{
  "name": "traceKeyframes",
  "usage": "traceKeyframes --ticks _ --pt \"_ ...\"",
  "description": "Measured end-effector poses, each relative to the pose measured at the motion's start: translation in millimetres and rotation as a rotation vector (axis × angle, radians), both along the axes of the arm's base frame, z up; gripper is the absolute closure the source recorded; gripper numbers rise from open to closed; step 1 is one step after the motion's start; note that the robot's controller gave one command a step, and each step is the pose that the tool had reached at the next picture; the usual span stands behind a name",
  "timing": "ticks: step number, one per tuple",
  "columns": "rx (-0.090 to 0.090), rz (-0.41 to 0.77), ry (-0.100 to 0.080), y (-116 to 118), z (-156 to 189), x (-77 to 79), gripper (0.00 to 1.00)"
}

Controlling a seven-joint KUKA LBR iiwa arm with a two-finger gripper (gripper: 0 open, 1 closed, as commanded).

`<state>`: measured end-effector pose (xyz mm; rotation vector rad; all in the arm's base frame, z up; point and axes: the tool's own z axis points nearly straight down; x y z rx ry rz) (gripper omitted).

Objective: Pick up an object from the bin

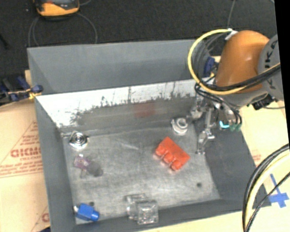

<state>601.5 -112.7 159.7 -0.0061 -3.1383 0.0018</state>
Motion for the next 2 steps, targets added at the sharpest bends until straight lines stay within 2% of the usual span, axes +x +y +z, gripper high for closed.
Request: traceKeyframes --ticks 1,2 --pt "-0.003 0.166 -0.014 48.6 -66.8 21.0 0.0" --pt "-0.002 0.058 -0.02 49.0 -71.2 7.0 0.0"
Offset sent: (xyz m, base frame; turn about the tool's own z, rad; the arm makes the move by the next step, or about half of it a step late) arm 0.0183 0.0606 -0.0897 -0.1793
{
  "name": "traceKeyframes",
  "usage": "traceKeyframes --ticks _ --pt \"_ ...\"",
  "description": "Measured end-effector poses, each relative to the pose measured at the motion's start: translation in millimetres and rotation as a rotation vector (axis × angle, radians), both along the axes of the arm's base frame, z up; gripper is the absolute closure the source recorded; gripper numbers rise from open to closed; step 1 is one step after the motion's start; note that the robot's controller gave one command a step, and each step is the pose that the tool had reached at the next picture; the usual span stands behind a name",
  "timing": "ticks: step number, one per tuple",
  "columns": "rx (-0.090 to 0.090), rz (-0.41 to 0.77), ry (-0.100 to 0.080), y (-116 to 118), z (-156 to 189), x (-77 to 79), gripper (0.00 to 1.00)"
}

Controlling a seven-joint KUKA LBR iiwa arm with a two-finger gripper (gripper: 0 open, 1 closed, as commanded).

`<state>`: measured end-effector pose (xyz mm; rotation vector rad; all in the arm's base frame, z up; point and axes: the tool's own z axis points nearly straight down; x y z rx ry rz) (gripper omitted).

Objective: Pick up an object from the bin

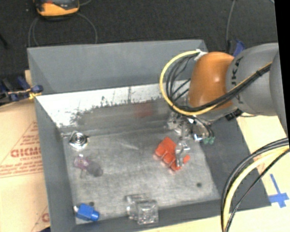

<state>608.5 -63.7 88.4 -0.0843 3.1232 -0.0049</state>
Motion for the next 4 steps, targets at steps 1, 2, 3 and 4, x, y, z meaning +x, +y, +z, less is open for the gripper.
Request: traceKeyframes --ticks 1,2,3,4 --pt "0.001 0.043 0.008 22.7 -10.3 -19.8 0.0" --pt "0.001 0.278 0.0 -44.0 -13.2 -39.6 0.0" --pt "0.006 0.28 -0.003 -40.1 -12.6 -38.6 1.0" --pt "-0.009 0.536 0.008 -97.9 142.9 -50.3 1.0"
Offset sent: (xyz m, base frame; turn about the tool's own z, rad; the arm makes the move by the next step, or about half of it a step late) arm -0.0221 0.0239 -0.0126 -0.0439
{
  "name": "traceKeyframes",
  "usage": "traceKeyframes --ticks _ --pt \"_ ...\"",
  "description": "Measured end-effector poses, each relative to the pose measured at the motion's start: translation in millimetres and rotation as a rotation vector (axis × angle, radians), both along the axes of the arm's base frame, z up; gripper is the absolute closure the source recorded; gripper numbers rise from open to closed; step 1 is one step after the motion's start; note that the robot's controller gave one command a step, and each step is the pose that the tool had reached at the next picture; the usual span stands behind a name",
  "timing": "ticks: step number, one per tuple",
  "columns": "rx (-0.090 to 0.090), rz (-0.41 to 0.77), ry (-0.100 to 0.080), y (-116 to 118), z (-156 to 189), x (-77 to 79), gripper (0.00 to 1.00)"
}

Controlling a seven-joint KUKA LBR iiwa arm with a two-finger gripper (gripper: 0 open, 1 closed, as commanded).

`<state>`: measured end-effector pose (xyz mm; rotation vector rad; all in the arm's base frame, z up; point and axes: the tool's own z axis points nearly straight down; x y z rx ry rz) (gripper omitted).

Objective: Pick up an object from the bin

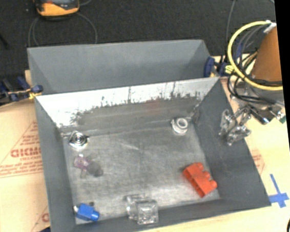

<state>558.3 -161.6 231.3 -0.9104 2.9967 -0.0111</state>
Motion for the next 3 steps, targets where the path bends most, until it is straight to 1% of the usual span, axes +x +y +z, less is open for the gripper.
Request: traceKeyframes --ticks 1,2,3 --pt "0.007 -0.396 0.013 7.3 -82.4 -11.1 1.0" --pt "0.006 -0.395 0.007 6.4 -79.5 -9.6 0.0" --pt "0.016 -0.135 0.006 5.3 -156.9 -26.1 0.0"
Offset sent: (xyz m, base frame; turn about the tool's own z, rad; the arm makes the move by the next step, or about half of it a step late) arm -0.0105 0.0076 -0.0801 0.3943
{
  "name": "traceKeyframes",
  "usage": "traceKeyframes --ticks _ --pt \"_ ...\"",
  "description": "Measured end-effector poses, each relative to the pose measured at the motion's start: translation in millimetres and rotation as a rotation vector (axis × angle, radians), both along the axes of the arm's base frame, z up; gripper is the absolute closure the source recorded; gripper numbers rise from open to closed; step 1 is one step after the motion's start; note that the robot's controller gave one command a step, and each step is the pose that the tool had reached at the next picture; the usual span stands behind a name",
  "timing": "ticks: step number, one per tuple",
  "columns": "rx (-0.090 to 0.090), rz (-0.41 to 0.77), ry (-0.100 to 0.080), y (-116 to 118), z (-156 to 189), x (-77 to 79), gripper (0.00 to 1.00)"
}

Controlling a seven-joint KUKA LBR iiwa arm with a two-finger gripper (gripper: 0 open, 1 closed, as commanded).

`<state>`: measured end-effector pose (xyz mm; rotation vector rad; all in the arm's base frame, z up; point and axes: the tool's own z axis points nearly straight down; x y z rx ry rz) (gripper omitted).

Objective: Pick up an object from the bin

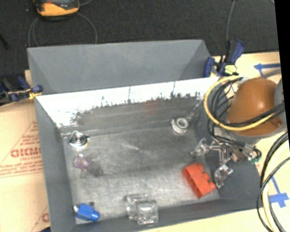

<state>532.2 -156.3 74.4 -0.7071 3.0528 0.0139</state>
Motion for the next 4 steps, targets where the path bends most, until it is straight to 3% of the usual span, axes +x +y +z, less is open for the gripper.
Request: traceKeyframes --ticks 1,2,3,4 --pt "-0.02 0.322 -0.023 31.0 0.8 -28.0 0.0" --pt "-0.02 0.323 -0.025 30.8 1.2 -27.2 1.0" --pt "-0.015 0.367 -0.005 42.7 128.9 -55.7 1.0" --pt "-0.009 0.383 0.004 43.3 81.1 -53.9 1.0"
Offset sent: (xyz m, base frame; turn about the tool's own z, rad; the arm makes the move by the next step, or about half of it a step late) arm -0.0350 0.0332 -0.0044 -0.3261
